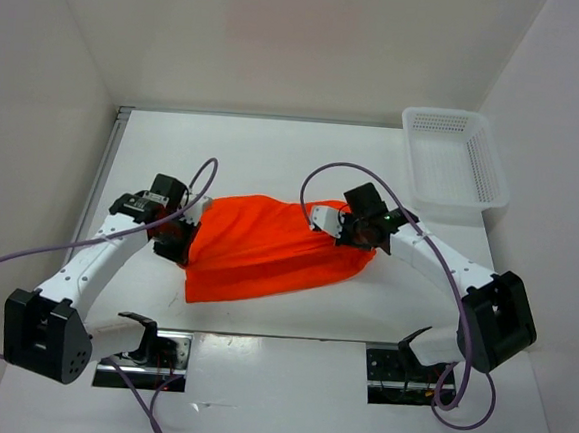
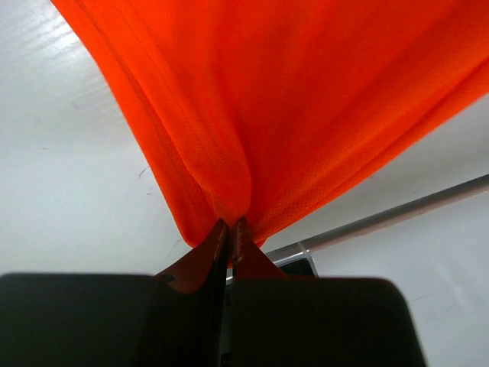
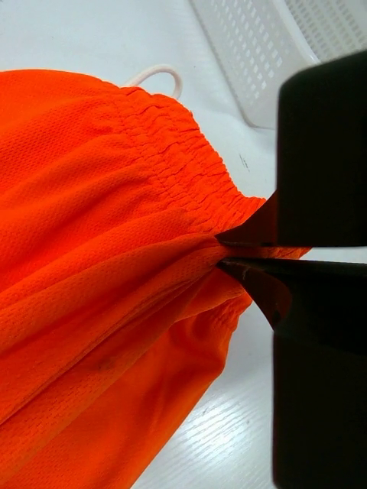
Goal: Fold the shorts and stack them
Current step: Fold the shorts
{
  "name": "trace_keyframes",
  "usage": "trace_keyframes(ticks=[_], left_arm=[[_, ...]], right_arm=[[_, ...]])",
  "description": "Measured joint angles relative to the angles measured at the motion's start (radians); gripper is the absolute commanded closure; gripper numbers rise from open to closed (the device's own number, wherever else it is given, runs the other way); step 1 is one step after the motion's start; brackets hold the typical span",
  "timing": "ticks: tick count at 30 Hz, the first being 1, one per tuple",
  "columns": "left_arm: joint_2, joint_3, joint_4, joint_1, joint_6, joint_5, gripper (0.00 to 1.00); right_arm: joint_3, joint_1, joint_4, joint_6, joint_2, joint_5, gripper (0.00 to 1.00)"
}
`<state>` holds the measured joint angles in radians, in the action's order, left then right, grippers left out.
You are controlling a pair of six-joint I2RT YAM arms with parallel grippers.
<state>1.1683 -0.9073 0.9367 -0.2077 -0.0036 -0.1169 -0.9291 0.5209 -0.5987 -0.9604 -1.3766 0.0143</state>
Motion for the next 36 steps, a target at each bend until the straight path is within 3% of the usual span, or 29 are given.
trace_keyframes(ticks=[13,17,19,20,22,23,29,34,36], left_arm=[[0.002,-0.079,0.082,0.015,0.000,-0.040,1.00],[0.002,-0.048,0.094,0.007,-0.001,-0.069,0.88],[0.005,-0.025,0.104,-0.002,0.001,-0.081,0.77],[0.011,-0.018,0.112,-0.007,0.001,-0.088,0.71],[0.031,-0.017,0.122,-0.017,0.000,-0.094,0.61],[0.046,-0.017,0.123,-0.021,-0.001,-0.094,0.59],[0.105,-0.017,0.134,-0.031,0.000,-0.097,0.57],[0.106,-0.017,0.123,-0.031,0.000,-0.090,0.57],[0.119,-0.018,0.089,-0.031,0.000,-0.069,0.57]], right_arm=[[0.002,-0.007,-0.068,-0.081,0.005,0.006,1.00],[0.006,-0.015,-0.092,-0.105,0.009,-0.010,0.88],[0.020,-0.013,-0.093,-0.111,0.020,-0.018,0.80],[0.029,-0.013,-0.096,-0.113,0.026,-0.023,0.73],[0.043,-0.013,-0.103,-0.112,0.033,-0.030,0.07],[0.047,-0.012,-0.106,-0.111,0.034,-0.032,0.00],[0.050,-0.012,-0.150,-0.111,0.059,-0.061,0.00],[-0.023,-0.012,-0.212,-0.061,0.183,-0.134,0.00],[-0.102,-0.010,-0.191,0.002,0.203,-0.177,0.12]])
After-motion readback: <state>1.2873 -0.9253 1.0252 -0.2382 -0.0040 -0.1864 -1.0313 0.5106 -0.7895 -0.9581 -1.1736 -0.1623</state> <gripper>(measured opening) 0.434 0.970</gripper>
